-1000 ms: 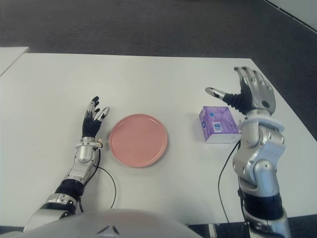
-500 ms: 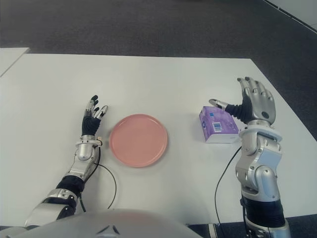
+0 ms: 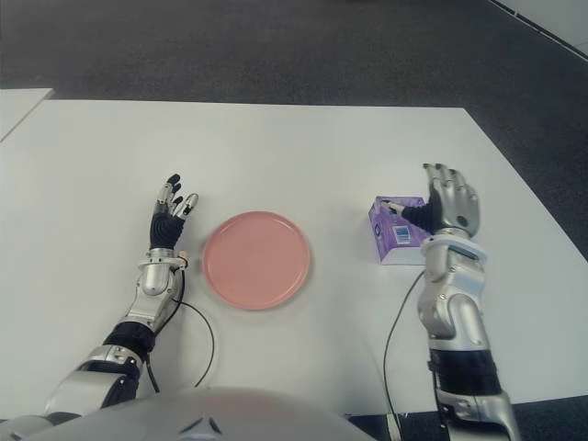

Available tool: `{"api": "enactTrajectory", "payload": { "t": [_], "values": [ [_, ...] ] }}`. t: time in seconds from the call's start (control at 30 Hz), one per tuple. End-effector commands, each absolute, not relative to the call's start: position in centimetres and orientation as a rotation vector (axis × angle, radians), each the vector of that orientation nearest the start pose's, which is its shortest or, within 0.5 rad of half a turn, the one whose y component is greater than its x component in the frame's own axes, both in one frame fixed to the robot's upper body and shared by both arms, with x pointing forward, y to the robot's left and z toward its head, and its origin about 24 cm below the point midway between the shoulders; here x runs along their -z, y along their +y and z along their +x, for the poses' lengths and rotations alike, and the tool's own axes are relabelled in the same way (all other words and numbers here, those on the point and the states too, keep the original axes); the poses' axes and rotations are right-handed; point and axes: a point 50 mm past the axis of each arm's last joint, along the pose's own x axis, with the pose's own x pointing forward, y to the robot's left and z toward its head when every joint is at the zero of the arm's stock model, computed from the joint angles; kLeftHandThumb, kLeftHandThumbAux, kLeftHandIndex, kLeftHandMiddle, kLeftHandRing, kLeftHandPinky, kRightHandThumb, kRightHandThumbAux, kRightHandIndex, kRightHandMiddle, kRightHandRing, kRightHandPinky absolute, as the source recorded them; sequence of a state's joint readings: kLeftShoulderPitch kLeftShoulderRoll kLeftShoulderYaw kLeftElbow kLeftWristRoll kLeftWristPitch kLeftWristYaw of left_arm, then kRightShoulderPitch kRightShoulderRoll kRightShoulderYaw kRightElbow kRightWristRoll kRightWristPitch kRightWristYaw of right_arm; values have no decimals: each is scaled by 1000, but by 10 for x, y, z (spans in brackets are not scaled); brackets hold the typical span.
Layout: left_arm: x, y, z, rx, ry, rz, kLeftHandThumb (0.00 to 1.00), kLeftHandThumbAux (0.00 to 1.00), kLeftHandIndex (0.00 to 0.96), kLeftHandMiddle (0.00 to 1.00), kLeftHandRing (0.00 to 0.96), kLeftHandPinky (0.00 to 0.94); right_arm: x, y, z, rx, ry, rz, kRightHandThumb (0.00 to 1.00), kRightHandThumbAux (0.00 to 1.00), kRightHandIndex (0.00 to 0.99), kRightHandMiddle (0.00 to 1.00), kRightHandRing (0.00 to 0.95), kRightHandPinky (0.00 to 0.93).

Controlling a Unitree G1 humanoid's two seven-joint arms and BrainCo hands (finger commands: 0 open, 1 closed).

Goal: Put the tissue paper into the plate.

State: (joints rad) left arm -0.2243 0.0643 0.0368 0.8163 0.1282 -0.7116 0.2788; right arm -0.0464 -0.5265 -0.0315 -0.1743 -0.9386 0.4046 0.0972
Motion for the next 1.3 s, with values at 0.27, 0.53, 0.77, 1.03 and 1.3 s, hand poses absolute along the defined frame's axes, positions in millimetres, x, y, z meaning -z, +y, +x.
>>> {"api": "enactTrajectory", "payload": {
  "t": [0.27,0.53,0.77,1.03,1.3],
  "values": [
    [27,170,254,-198,-72,176,0,444,0,0,0,0,-96,-264,266,136,290,-1421,194,271,0,0,0,0],
    [26,171,255,-203,-71,176,0,444,0,0,0,0,-84,-261,274,116,305,-1452,204,263,0,0,0,0],
    [27,172,256,-206,-63,181,0,443,0,0,0,0,-77,-259,279,102,309,-1469,187,258,0,0,0,0],
    [27,173,255,-203,-66,189,0,427,0,0,0,0,-73,-258,282,98,322,-1488,167,265,0,0,0,0],
    [27,174,255,-209,-67,194,0,426,0,0,0,0,-74,-257,280,107,336,-1516,171,282,0,0,0,0]
  ]
}}
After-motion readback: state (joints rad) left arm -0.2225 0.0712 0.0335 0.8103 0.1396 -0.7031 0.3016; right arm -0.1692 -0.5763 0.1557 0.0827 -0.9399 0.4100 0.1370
